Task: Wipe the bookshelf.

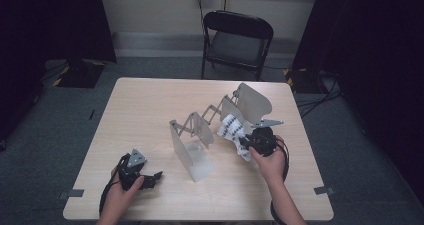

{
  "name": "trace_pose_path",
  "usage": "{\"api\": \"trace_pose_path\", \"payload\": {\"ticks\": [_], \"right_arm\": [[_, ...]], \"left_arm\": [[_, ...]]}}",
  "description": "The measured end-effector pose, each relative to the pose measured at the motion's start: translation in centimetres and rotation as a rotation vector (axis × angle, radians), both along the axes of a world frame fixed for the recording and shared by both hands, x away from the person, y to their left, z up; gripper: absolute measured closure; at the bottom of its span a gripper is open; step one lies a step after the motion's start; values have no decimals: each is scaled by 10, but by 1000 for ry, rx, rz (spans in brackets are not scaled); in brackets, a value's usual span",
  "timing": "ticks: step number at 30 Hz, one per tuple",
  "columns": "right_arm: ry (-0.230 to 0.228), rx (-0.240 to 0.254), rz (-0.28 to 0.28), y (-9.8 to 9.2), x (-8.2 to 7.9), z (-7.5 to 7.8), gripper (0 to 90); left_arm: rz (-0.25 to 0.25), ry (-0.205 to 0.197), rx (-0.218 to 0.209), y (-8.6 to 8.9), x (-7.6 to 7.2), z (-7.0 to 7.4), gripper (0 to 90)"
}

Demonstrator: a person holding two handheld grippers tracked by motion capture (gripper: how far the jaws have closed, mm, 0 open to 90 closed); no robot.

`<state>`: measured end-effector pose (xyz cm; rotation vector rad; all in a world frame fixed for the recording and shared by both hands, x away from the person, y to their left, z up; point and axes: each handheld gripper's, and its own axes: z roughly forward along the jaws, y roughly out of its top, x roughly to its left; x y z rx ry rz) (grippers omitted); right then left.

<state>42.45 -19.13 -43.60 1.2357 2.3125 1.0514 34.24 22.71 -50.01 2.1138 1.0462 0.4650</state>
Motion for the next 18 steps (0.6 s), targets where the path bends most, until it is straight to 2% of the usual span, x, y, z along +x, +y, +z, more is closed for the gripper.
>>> {"api": "trace_pose_path", "payload": {"ticks": [4,11,15,18], "right_arm": [[31,-16,-2,-2,-2,-14,721],[59,-55,12,-6,-7,-28,721],[77,-62,4,-8,-9,-29,721],[59,-57,10,-11,-14,-21,721]], "left_arm": [[0,0,0,0,0,0,144],[0,0,0,0,0,0,144],[0,0,0,0,0,0,145],[0,0,0,0,0,0,145]]}}
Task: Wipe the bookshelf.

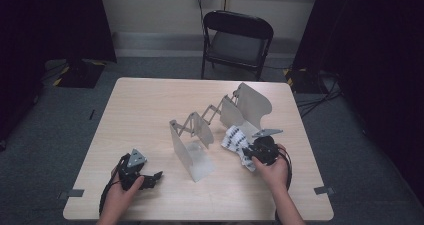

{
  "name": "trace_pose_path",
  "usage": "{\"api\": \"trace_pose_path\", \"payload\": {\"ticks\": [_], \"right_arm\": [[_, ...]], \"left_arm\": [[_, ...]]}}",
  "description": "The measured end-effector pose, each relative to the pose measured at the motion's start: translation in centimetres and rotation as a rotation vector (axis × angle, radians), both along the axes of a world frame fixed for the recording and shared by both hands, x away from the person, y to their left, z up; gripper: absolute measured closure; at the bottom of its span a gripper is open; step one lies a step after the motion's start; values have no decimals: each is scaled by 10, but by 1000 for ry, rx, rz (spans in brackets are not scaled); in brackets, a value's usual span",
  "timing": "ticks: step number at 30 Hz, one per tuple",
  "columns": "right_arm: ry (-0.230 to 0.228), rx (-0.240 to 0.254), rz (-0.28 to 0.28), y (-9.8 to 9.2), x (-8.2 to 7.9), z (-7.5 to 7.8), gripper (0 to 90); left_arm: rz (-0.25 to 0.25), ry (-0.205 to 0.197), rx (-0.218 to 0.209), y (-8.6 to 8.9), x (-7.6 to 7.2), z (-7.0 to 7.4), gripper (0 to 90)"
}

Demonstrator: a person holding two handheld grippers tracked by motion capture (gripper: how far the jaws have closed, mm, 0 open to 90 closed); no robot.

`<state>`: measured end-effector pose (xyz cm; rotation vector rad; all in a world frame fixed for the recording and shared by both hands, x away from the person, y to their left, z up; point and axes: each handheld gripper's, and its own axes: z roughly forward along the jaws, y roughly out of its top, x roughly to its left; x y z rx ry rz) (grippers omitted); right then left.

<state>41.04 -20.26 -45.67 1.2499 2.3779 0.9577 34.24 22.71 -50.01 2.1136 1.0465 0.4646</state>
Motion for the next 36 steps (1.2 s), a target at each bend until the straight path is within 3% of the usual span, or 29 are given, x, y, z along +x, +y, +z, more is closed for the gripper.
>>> {"api": "trace_pose_path", "payload": {"ticks": [10,13,17,20,22,30,36], "right_arm": [[-125,100,22,-16,-16,48,719],[-145,105,21,-20,-18,56,719],[-128,74,13,-22,-15,50,719],[-101,65,5,-24,-13,37,718],[-70,37,2,-22,-12,24,718],[5,-51,-13,-25,-7,-2,718],[12,-42,-68,-40,-8,-5,719]], "left_arm": [[0,-1,1,0,0,0,144],[2,-1,1,0,0,0,144],[1,-1,1,0,0,0,144],[1,-1,2,0,0,0,144],[1,-1,1,0,0,0,144],[0,0,0,0,0,0,145],[0,-1,0,0,0,0,144]]}}
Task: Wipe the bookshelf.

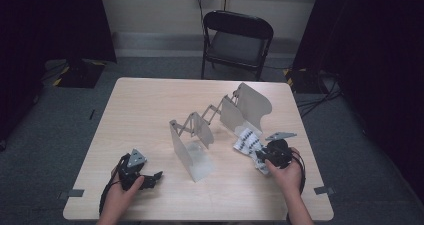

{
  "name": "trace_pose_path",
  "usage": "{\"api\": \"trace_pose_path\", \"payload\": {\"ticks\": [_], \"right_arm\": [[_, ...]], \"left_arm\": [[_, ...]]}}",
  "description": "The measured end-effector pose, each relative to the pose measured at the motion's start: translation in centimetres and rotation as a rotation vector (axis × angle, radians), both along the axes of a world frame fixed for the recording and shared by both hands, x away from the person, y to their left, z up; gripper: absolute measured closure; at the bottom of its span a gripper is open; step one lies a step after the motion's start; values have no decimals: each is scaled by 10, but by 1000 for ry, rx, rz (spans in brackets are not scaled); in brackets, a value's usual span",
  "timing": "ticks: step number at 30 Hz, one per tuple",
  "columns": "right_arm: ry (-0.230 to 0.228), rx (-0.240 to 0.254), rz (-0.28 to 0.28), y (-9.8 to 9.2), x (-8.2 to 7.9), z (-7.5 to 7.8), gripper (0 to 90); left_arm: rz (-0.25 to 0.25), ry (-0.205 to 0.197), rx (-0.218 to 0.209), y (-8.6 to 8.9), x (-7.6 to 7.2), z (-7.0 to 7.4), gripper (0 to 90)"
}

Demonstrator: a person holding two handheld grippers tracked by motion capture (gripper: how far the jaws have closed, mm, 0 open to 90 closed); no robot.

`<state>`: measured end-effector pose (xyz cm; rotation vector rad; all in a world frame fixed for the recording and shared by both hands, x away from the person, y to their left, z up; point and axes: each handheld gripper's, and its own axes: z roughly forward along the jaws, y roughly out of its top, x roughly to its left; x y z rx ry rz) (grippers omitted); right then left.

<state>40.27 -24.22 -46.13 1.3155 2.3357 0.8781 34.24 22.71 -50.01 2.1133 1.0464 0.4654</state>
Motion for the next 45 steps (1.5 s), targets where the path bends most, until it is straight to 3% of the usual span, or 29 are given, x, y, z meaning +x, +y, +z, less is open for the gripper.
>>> {"api": "trace_pose_path", "payload": {"ticks": [3,6,11,13,18,27,30,35,40,45], "right_arm": [[-12,18,-16,-5,0,3,719],[-57,27,-37,-11,4,13,719],[-77,-12,-38,-9,19,21,719],[-71,-25,-33,-7,23,20,719],[-60,-108,4,8,39,7,714],[-51,-96,-4,18,60,-3,669],[-48,-71,-14,20,69,-7,648],[-64,-53,-4,17,65,-4,589],[-116,-69,5,4,44,11,543],[-121,-69,5,0,34,13,519]], "left_arm": [[-1,0,0,0,0,0,144],[0,0,1,0,0,0,144],[-1,0,0,0,0,0,144],[0,1,0,0,0,0,144],[-1,0,-1,0,0,0,144],[2,1,3,0,0,0,144],[-1,0,0,0,0,0,144],[-1,0,0,0,0,0,144],[0,0,0,0,0,0,144],[0,0,0,0,0,0,143]]}}
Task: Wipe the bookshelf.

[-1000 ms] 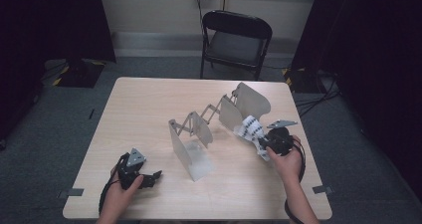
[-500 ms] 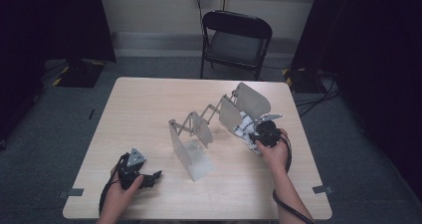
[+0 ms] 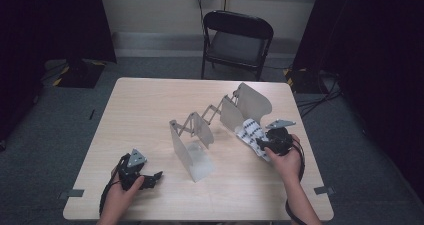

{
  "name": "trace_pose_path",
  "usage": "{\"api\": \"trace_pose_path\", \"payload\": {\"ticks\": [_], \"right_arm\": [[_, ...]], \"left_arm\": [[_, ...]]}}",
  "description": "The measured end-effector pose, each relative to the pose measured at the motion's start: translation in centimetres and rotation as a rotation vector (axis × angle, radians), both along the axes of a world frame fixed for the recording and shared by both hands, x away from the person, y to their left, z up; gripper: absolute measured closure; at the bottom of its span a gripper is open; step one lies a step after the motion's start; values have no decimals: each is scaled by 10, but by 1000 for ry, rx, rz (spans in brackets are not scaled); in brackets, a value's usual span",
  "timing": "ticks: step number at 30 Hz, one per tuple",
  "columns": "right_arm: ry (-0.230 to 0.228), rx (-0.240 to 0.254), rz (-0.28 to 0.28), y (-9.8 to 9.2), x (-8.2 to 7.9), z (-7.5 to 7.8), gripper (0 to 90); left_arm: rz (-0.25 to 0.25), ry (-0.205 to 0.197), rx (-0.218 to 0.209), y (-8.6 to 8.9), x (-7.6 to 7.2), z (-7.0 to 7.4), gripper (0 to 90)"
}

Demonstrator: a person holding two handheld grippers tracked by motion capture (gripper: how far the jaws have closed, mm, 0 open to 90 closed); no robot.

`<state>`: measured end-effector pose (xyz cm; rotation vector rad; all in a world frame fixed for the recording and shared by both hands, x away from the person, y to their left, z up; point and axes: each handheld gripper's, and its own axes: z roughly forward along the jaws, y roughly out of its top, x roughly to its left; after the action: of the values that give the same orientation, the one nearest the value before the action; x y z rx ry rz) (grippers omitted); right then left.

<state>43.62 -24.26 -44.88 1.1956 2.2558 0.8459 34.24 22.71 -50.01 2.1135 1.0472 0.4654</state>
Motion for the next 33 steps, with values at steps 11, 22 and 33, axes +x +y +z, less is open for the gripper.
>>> {"api": "trace_pose_path", "payload": {"ticks": [11,22,33], "right_arm": [[37,-39,17,8,6,-9,710],[15,-23,20,28,40,-14,672],[18,21,10,14,14,5,496]], "left_arm": [[1,-1,-1,0,0,0,143],[2,0,-3,0,0,0,140],[2,-1,-2,0,1,0,137]]}}
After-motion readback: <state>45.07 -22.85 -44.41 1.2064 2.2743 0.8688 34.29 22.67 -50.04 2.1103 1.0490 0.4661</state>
